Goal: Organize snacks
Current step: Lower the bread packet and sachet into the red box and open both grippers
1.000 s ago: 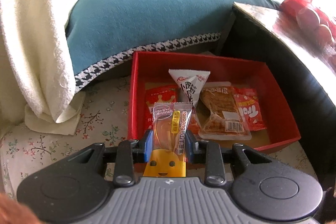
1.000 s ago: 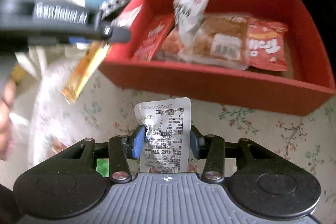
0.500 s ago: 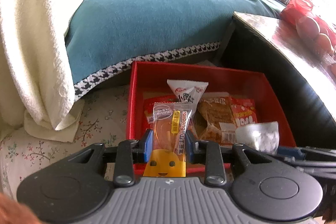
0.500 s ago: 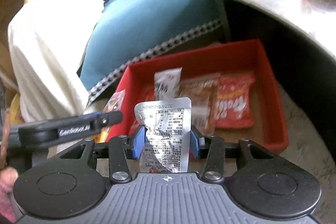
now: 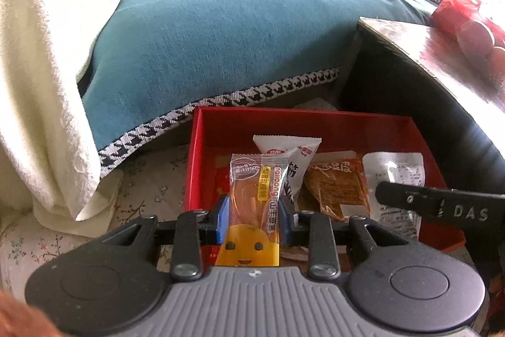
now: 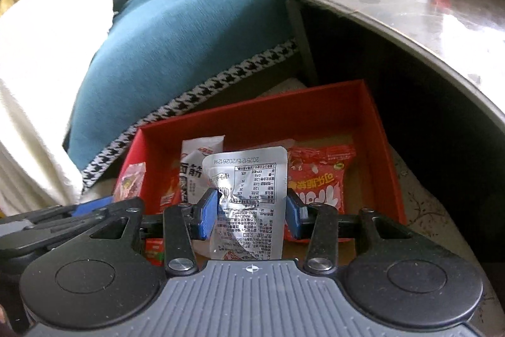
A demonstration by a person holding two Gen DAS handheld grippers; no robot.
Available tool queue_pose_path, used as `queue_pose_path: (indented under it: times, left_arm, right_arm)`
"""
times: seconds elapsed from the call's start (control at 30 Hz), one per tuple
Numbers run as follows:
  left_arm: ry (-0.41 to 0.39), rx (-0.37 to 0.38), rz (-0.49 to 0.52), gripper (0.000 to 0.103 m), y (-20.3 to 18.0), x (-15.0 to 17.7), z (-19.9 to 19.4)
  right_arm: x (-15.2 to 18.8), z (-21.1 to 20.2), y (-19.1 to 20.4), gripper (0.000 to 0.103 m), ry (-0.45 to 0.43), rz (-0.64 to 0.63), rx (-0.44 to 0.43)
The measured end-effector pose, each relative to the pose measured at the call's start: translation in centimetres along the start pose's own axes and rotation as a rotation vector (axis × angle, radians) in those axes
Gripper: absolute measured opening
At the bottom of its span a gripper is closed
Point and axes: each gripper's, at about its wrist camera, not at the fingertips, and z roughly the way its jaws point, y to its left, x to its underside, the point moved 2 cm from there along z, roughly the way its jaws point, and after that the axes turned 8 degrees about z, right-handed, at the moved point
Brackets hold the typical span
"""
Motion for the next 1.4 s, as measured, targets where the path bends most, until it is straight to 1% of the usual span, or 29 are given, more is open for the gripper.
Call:
queue_pose_path:
  times: [0.1,0.27,0.33,0.4,0.47,0.6,0.73,0.87,0.93,0.97,1.1,1.23,1.4]
  left_arm:
    - [0.005,-0.011,-0.002,0.024,0.0,-0.2,0.8]
    - [0.022,-0.019,-0.006,0.024,0.2,-0.3,2.0]
    - [0.029,-0.026,0.002,0.027,0.2,-0.2,2.3]
    - [0.034,-0.024,0.009,0.035,0.1,-0.2,2.4]
    - [0.03,-0.028,0.009,0.039,0.0,-0.2,2.3]
    - [0.027,-0.031,0.018,0.045,-0.2,-0.2,1.9]
    - [0.019,-0.028,0.016,0.047,-0.4,-0.3,1.6]
    - [0.012,-0.026,0.022,0.049,-0.5,-0.4,1.2]
    - [0.008,-0.027,0.022,0.05,-0.5,-0.4,1.0]
    - [0.006,-0.028,0.022,0.05,-0.5,-0.4,0.9]
    - [0.002,-0.036,0.018,0.051,-0.3,-0.4,0.7]
    - [0.002,-0.039,0.018,0.051,-0.2,-0.3,0.2]
    - [-0.007,-0.04,0.023,0.051,-0.2,0.0,-0.8]
  right_arm:
    - [-0.2,0.5,-0.1,0.046,-0.002,0.005,0.006]
    - [-0.2,1.4,-0.6,0.046,0.011,0.01,0.034]
    - [0.0,1.7,-0.6,0.048,0.017,0.002,0.041]
    - [0.0,1.7,-0.7,0.05,0.016,-0.001,0.042]
    - [0.0,1.5,-0.8,0.05,0.009,-0.001,0.046]
    - [0.1,1.3,-0.8,0.057,0.005,-0.007,0.058]
    - [0.3,1.2,-0.5,0.065,0.002,-0.034,0.071]
    - [0.2,1.0,-0.4,0.067,-0.003,-0.032,0.069]
    - [0.2,0.9,-0.3,0.074,-0.007,-0.037,0.071]
    - [0.2,0.8,-0.2,0.075,-0.011,-0.042,0.073]
    - [0.3,0.4,0.3,0.077,-0.018,-0.075,0.083]
    - [0.4,0.1,0.6,0.084,-0.023,-0.082,0.081]
    - [0.7,-0.5,1.2,0.085,-0.029,-0.092,0.075]
